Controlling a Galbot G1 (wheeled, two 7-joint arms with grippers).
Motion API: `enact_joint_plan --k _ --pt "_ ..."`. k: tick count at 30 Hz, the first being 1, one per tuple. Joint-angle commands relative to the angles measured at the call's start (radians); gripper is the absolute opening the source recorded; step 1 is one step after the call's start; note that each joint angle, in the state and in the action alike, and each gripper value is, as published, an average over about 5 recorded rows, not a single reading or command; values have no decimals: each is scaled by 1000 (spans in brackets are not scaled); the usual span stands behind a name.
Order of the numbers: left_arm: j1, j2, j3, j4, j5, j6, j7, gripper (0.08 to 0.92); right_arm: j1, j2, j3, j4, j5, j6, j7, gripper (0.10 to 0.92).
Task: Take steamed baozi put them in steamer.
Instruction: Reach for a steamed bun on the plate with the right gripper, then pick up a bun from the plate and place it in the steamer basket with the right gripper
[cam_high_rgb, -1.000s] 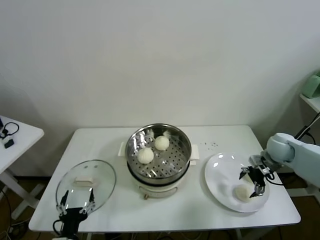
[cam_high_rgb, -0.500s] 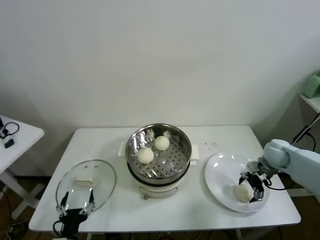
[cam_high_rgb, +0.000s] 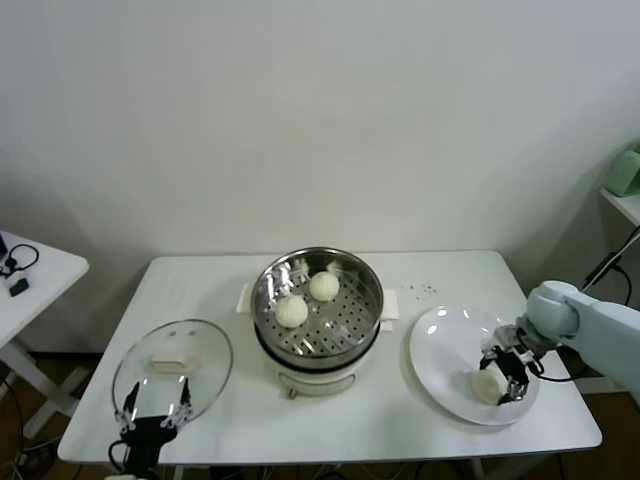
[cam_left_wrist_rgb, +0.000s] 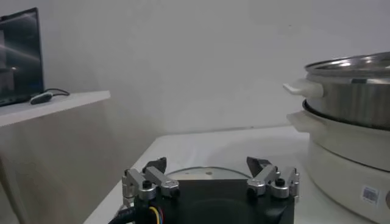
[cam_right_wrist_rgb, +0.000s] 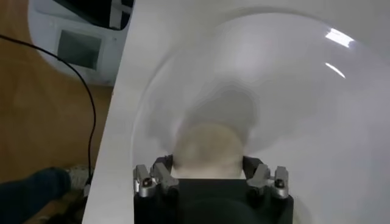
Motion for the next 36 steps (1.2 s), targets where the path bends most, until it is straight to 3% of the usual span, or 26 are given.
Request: enact_joint_plan --k 1,9,23,36 --pt "-1 1 0 -7 -16 7 1 823 12 0 3 2 -10 7 -2 710" --pt "-5 3 -1 -1 -14 7 1 823 159 9 21 81 -72 114 -51 704" --pt "45 54 26 -6 13 3 6 823 715 184 -156 302 -296 477 -121 704" --pt "90 57 40 -22 44 -15 14 823 675 467 -150 359 -305 475 -118 704"
